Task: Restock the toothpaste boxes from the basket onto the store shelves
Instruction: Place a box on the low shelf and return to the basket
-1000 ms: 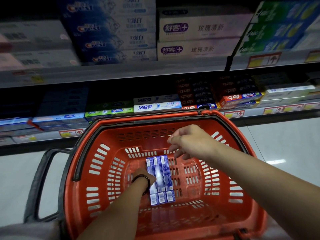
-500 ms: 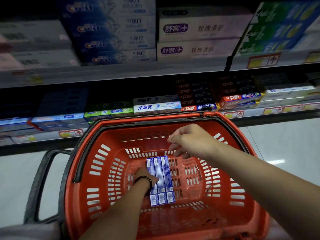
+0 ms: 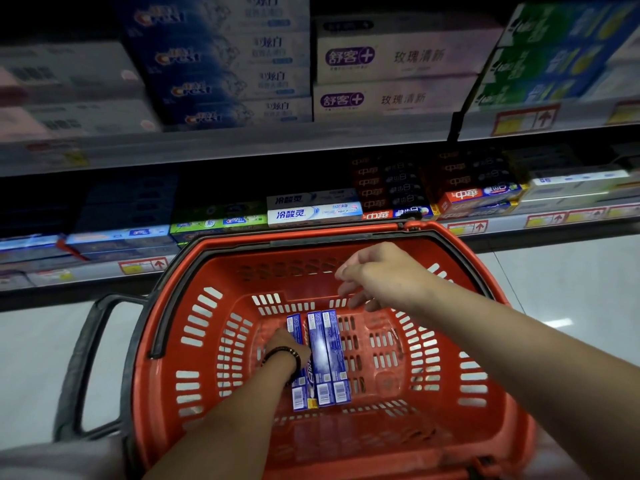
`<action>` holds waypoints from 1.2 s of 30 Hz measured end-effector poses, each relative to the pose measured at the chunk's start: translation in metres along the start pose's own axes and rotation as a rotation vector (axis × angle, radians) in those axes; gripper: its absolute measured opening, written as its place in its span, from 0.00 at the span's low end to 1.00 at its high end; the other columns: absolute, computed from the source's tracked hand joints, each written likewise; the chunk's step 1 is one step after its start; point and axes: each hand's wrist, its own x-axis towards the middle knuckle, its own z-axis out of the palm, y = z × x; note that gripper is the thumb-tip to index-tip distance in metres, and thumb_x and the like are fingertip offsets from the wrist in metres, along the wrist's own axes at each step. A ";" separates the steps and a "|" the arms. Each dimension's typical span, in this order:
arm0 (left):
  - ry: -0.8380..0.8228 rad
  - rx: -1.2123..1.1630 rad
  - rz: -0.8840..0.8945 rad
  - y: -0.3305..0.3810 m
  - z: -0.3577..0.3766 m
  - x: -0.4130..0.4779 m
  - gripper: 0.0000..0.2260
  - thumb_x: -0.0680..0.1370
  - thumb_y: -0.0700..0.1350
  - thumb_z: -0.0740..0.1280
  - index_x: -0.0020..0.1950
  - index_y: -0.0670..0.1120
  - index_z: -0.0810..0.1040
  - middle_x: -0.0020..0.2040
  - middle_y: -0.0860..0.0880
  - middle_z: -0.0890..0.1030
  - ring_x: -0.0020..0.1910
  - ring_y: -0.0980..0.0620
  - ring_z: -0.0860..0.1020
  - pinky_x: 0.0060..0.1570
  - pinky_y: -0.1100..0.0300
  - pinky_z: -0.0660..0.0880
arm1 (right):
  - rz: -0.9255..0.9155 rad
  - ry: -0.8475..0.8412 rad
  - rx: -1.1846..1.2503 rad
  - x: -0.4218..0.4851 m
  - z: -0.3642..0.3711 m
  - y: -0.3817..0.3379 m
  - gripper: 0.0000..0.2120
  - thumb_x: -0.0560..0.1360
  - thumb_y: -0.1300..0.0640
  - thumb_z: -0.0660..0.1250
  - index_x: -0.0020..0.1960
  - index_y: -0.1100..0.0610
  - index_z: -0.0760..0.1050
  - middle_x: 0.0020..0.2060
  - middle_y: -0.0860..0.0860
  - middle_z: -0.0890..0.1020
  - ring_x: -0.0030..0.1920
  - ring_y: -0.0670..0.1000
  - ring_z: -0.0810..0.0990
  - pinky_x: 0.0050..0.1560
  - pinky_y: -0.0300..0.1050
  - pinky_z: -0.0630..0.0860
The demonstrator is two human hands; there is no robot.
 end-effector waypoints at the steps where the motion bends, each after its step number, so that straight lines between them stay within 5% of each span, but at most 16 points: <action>1: -0.006 0.012 0.009 0.000 -0.002 0.001 0.13 0.74 0.42 0.72 0.57 0.43 0.80 0.48 0.47 0.83 0.44 0.48 0.83 0.40 0.56 0.83 | -0.005 -0.001 -0.002 0.000 0.000 0.000 0.06 0.84 0.55 0.68 0.54 0.57 0.82 0.48 0.52 0.88 0.48 0.55 0.88 0.43 0.45 0.81; 9: -0.041 -0.144 0.040 -0.001 -0.035 -0.013 0.06 0.72 0.40 0.74 0.48 0.45 0.83 0.44 0.46 0.86 0.43 0.46 0.85 0.48 0.48 0.85 | -0.060 0.012 -0.004 -0.004 -0.003 -0.006 0.06 0.84 0.55 0.68 0.53 0.57 0.83 0.46 0.51 0.88 0.44 0.53 0.89 0.43 0.47 0.82; 13: -0.105 -0.281 0.044 0.013 -0.072 -0.063 0.03 0.75 0.36 0.72 0.44 0.42 0.80 0.43 0.43 0.85 0.41 0.45 0.85 0.40 0.50 0.85 | -0.086 0.014 -0.011 -0.009 -0.003 -0.007 0.06 0.83 0.54 0.68 0.52 0.55 0.82 0.46 0.51 0.89 0.43 0.52 0.89 0.41 0.45 0.79; 23: -0.239 -0.575 0.037 0.023 -0.134 -0.140 0.12 0.76 0.34 0.72 0.59 0.37 0.77 0.50 0.38 0.86 0.46 0.39 0.87 0.51 0.37 0.83 | -0.122 -0.009 -0.044 -0.029 -0.005 -0.011 0.07 0.84 0.54 0.69 0.55 0.57 0.82 0.48 0.51 0.88 0.45 0.52 0.88 0.40 0.45 0.79; 36: -0.297 -0.760 0.193 0.036 -0.182 -0.217 0.17 0.78 0.36 0.73 0.64 0.37 0.74 0.57 0.37 0.84 0.48 0.40 0.87 0.42 0.47 0.85 | -0.140 -0.065 -0.070 -0.050 -0.002 -0.019 0.10 0.84 0.50 0.69 0.55 0.56 0.81 0.49 0.51 0.88 0.45 0.52 0.88 0.40 0.44 0.78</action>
